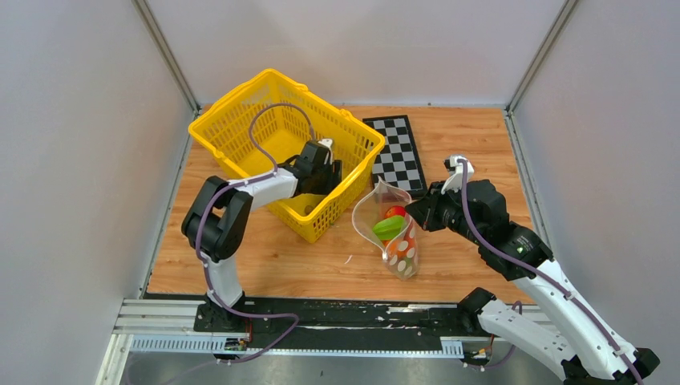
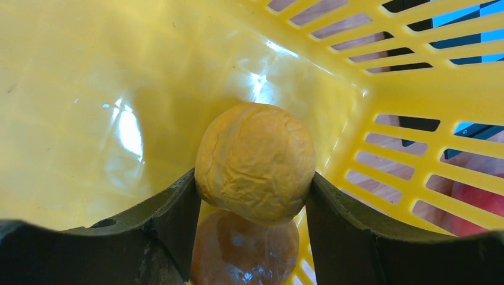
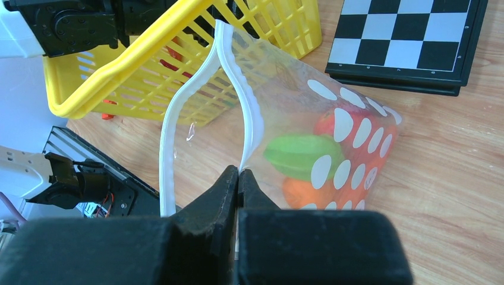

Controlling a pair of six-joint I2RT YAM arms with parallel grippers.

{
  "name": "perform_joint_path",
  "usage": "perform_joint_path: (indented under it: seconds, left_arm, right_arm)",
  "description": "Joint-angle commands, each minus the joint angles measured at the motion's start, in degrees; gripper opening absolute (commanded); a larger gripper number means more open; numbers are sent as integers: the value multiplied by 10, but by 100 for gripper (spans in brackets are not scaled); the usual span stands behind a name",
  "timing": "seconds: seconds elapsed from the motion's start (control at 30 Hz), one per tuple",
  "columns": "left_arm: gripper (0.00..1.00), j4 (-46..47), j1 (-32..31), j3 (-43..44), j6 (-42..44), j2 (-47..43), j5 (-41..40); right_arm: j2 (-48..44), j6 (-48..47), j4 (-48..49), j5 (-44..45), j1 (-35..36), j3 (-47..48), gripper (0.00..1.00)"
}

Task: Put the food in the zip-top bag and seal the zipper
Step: Pick up the fake fruit from the bin, then place the fake fruit in the zipper food storage bag.

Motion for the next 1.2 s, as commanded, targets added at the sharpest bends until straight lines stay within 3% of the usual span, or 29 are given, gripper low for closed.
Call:
perform_joint_path:
  seconds: [0.0, 0.47, 0.87, 1.0, 1.17]
  left_arm:
    - [49, 5, -1, -7, 14, -58, -20]
    - [51, -66, -1, -21, 7, -251, -60]
    - [53, -82, -24, 23, 18, -392, -29]
    - [53, -67, -39, 30, 24, -400, 22]
    - [55, -37, -93, 41, 77, -374, 163]
  right_arm:
    - [-3, 4, 36, 0, 1, -1, 0]
    - [-3, 8, 50, -5, 2, -10, 0]
    - [-9, 8, 50, -1, 1, -10, 0]
    - [-8, 8, 50, -1, 2, -9, 0]
    - [-9, 9, 50, -1, 1, -8, 0]
